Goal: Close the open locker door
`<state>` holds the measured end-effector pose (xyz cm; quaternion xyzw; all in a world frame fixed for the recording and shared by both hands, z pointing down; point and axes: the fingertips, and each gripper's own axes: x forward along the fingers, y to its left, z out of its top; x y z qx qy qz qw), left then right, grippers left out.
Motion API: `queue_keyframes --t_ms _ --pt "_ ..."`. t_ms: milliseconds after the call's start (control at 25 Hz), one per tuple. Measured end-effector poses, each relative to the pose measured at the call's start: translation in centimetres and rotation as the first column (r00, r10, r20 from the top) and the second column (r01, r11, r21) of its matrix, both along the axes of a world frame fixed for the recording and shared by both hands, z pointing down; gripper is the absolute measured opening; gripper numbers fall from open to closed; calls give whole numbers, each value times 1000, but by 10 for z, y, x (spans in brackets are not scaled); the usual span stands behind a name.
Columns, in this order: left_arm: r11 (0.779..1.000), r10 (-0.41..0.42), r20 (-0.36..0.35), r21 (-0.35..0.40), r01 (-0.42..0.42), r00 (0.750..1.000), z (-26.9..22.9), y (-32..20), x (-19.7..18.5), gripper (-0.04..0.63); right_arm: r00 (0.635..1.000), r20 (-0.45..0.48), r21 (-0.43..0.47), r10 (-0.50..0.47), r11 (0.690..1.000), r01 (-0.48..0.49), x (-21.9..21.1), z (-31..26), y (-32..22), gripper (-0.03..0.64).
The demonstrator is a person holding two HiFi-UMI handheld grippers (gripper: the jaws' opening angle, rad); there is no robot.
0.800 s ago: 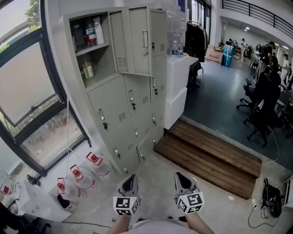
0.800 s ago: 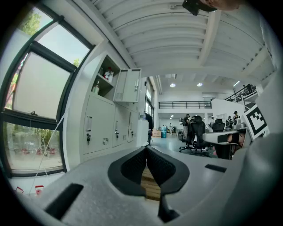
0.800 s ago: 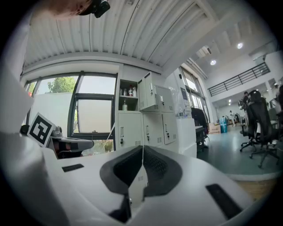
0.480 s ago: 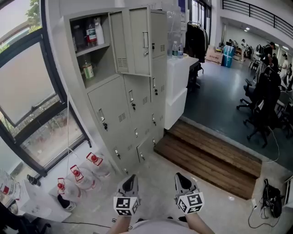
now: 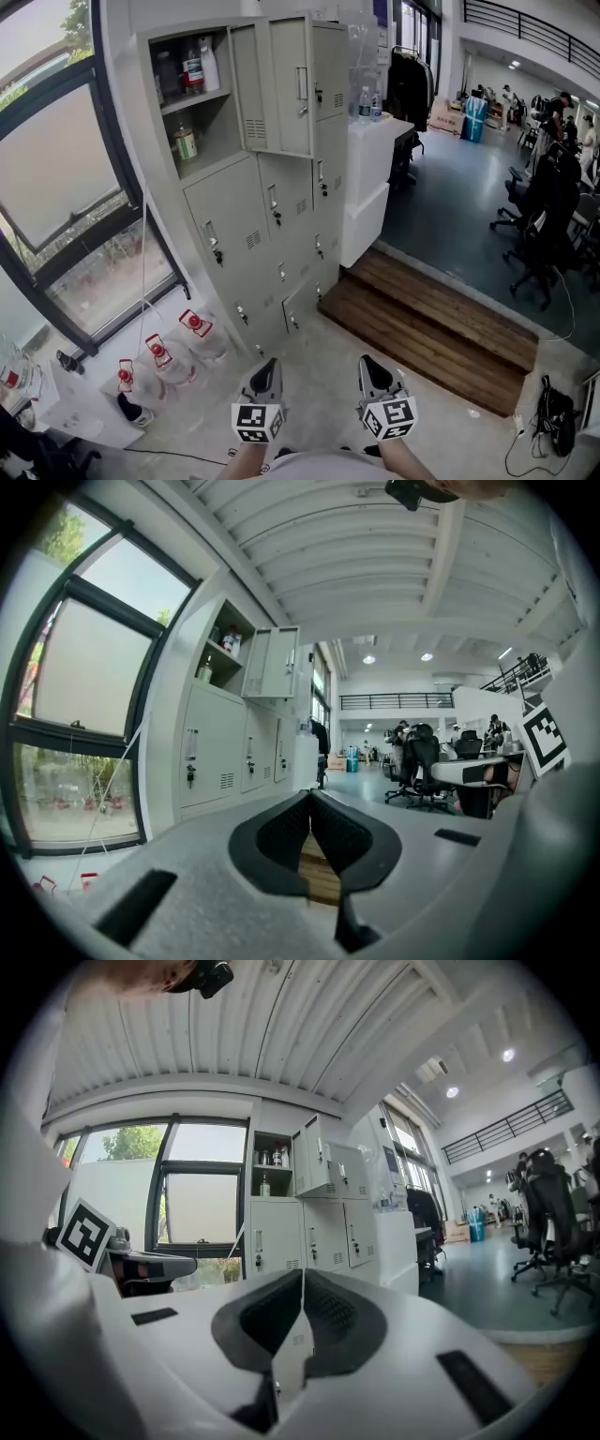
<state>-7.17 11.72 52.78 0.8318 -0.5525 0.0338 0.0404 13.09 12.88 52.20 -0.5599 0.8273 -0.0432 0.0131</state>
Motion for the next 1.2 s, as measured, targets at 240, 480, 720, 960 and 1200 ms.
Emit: queue_keyframes --t_ms 240,480,720,960,1200 --pt "999 -43 3 7 43 999 -2 0 18 9 999 7 0 -42 999 42 19 1 -6 15" --pt "996 -86 19 16 85 996 -2 0 47 9 997 8 -6 -77 997 77 54 8 -16 15" --pt "993 -121 34 18 120 992 -3 -13 60 9 994 37 -26 -101 994 102 74 16 -38 15" --pt "993 -117 45 19 116 992 1 -46 62 9 993 41 -38 -111 993 113 71 25 -69 16" --pt "995 -98 32 16 97 995 12 -105 44 9 993 31 -61 -115 991 117 49 38 -122 17"
